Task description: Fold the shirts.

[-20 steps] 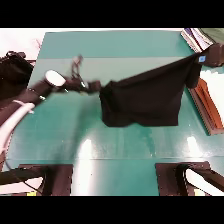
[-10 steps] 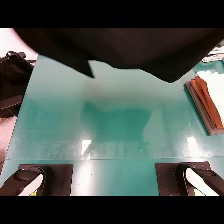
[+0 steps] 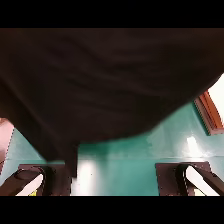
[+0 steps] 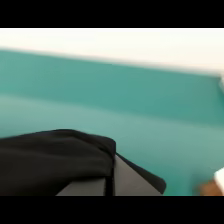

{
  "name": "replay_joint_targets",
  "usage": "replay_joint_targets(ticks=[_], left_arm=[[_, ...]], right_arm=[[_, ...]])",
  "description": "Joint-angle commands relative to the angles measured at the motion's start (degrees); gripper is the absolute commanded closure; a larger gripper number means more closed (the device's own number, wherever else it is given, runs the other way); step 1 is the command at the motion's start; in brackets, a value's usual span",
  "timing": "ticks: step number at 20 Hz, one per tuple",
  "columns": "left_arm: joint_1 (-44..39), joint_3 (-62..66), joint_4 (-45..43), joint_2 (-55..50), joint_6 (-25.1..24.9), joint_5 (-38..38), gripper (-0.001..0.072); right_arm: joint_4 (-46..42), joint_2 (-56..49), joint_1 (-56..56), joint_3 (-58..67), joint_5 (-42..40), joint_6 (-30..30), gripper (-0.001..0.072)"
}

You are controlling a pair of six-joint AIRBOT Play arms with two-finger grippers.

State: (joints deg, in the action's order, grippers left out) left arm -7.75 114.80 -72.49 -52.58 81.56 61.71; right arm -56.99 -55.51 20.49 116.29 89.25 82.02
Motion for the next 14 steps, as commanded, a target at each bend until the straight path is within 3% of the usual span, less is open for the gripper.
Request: replay_joint_targets(ticks=[1,5,8,11,12,13,14], left_arm=[[0.04,-5.77,-0.57,-9.73,2.69,9.73,0.0682],[0.04,-22.36,3.17,-20.09,3.72,9.88,0.0681],[0.07,-30.32,2.95,-26.77,3.65,0.66,0.0681],[0.66,-30.4,2.86,-31.95,3.82,-5.11,0.0679],[1.29,-30.4,3.08,-32.57,3.98,-6.12,0.0541],[2.23,-30.4,3.21,-32.61,4.94,-6.38,0.0207],[3.72,-29.99,3.5,-32.59,5.68,-5.42,0.0137]], right_arm=[[-2.64,-7.08,-8.46,-6.69,3.23,1.46,0.0696],[-16.26,-18.73,-17.99,-18.38,2.99,1.55,0.0696],[-16.52,-28.2,-18.38,-20.04,-1.49,1.55,0.0696],[-15.96,-35.82,-18.38,-14.82,-4.85,1.55,0.0694],[-15.87,-37.99,-18.38,-12.11,-4.68,1.57,0.0686],[-15.61,-39.74,-18.36,-9.57,-3.96,1.55,0.0545],[-14.88,-41.2,-18.05,-7.04,-2.95,1.53,0.0334]])
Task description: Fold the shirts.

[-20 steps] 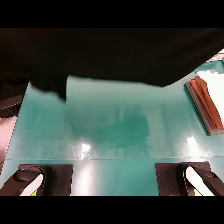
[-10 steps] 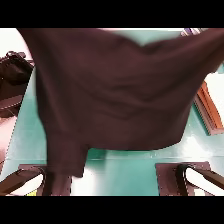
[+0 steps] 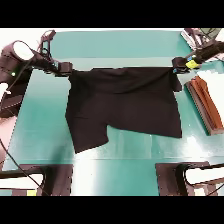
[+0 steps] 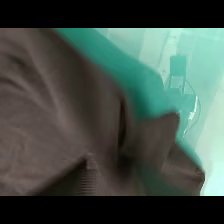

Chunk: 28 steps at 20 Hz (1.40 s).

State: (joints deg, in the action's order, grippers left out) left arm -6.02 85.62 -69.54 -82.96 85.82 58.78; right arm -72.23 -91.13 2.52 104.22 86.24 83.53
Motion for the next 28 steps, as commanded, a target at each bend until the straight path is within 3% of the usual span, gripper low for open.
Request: replay_joint_targets(ticks=[1,3,6,10,14,18,23,25,26,28], left_arm=[[4.04,0.04,1.25,-2.16,1.38,-0.07,0.0167],[8.7,1.53,2.58,-1.49,0.37,7.23,0.0168],[15.02,-2.6,5.77,2.1,-6.43,16.33,0.0168],[18.21,-21.77,5.66,9.44,-7.41,12.46,0.0167],[18.21,-37.05,10.71,9.86,-9.57,6.05,0.0167],[16.85,-43.17,19.21,9.86,-12.85,-0.39,0.0167],[8.44,-43.82,19.56,9.88,-11.65,-4.76,0.0171],[7.96,-42.93,19.98,9.9,-10.73,-4.11,0.0559],[8.17,-42.01,19.56,10.05,-10.86,-3.61,0.068],[8.2,-39.85,19.04,11.19,-10.84,-2.23,0.0682]], right_arm=[[2.4,-6.49,0.61,7.23,1.31,-0.31,0.0321],[8.68,-6.47,2.32,8.98,2.69,-1.22,0.0323],[17.27,-1.97,5.51,4.2,4.46,-2.86,0.0324],[18.62,8.52,7.08,-10.16,3.23,-5.49,0.0324],[18.73,16.65,7.08,-20.06,-1.75,-5.75,0.0324],[18.75,21.07,7.08,-24.96,-4.02,-5.79,0.0325],[18.64,21.97,7.1,-26.18,-3.28,-5.81,0.0324],[18.25,21.94,8.33,-26.23,-1.09,-6.8,0.0324],[17.68,21.97,9.55,-26.38,0.42,-7.06,0.0324],[14.36,23.32,13.66,-29.77,2.38,-7.08,0.0325]])
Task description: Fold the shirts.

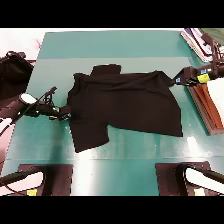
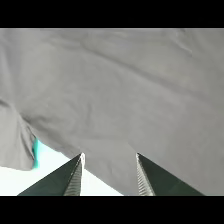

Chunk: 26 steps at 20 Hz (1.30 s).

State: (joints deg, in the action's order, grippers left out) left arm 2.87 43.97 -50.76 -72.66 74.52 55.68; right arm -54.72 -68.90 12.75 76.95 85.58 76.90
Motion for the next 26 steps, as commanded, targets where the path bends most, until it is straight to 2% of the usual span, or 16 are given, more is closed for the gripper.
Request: replay_joint_targets(ticks=[1,4,5,6,10,11,15,19,20,22,23,26], left_arm=[[-0.7,2.84,0.2,1.73,0.44,1.22,0.0682],[-0.7,4.37,0.2,4.11,0.37,1.46,0.0681],[-0.7,4.44,0.22,4.46,0.35,1.6,0.0682],[-0.7,4.44,0.22,4.61,0.37,1.92,0.0681],[-0.7,4.44,0.22,4.61,0.37,2.05,0.0681],[-0.7,4.44,0.22,4.61,0.39,2.01,0.0682],[-0.7,4.44,0.24,4.61,0.44,1.99,0.0681],[-0.7,4.44,0.24,4.61,0.44,1.9,0.0681],[-0.7,4.44,0.24,4.63,0.42,1.97,0.0681],[-0.7,4.55,0.24,4.63,0.42,2.86,0.0682],[-0.7,4.98,0.22,4.72,0.44,3.67,0.0682],[-0.7,9.46,0.22,8.07,0.74,6.34,0.0682]], right_arm=[[-5.77,2.43,6.01,-5.73,2.99,-0.44,0.0325],[-14.82,6.69,16.31,-19.08,2.19,-0.39,0.032],[-15.63,7.41,20.81,-24.11,1.49,-0.39,0.0268],[-15.08,7.61,25.24,-28.98,0.42,-0.39,0.0215],[-7.56,7.45,35.78,-43.98,-4.85,-3.15,0.0231],[-6.03,7.45,36.39,-46.12,-6.14,-4.22,0.0263],[-0.94,7.43,34.03,-50.27,-12.46,-4.63,0.0265],[4.13,5.4,25.9,-49.48,-16.92,-4.66,0.0292],[4.13,3.96,23.32,-48.57,-17.18,-4.68,0.0431],[4.07,1.73,18.05,-45.66,-16.83,-7.02,0.0635],[4.04,1.53,15.61,-43.45,-16.06,-7.15,0.0693],[4.02,5.4,10.25,-34.47,-13.29,-7.15,0.0693]])
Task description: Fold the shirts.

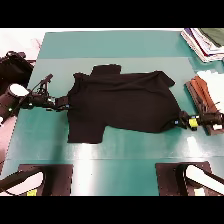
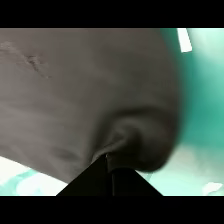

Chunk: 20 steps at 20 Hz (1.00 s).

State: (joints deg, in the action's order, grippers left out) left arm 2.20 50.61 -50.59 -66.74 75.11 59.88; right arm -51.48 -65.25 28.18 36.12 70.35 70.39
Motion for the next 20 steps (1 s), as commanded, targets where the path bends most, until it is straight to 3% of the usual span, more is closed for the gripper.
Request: replay_joint_targets(ticks=[1,7,13,17,20], left_arm=[[-0.02,5.7,0.0,4.74,1.03,2.6,0.0683],[-0.02,36.63,-0.24,21.84,2.67,2.01,0.0682],[-0.02,69.09,-7.74,25.44,4.92,-2.86,0.0684],[-0.02,69.96,-19.52,25.44,10.62,-1.11,0.0685],[-0.02,59.93,-19.45,24.0,12.35,3.21,0.0684]], right_arm=[[0.81,4.26,-6.14,10.25,2.75,-0.61,0.0694],[0.74,19.08,-4.74,43.69,7.02,2.05,0.0694],[0.39,23.43,4.94,71.58,7.85,5.92,0.0694],[0.46,18.25,7.85,84.21,12.13,8.76,0.0695],[1.49,14.32,7.76,83.84,14.32,10.64,0.0695]])
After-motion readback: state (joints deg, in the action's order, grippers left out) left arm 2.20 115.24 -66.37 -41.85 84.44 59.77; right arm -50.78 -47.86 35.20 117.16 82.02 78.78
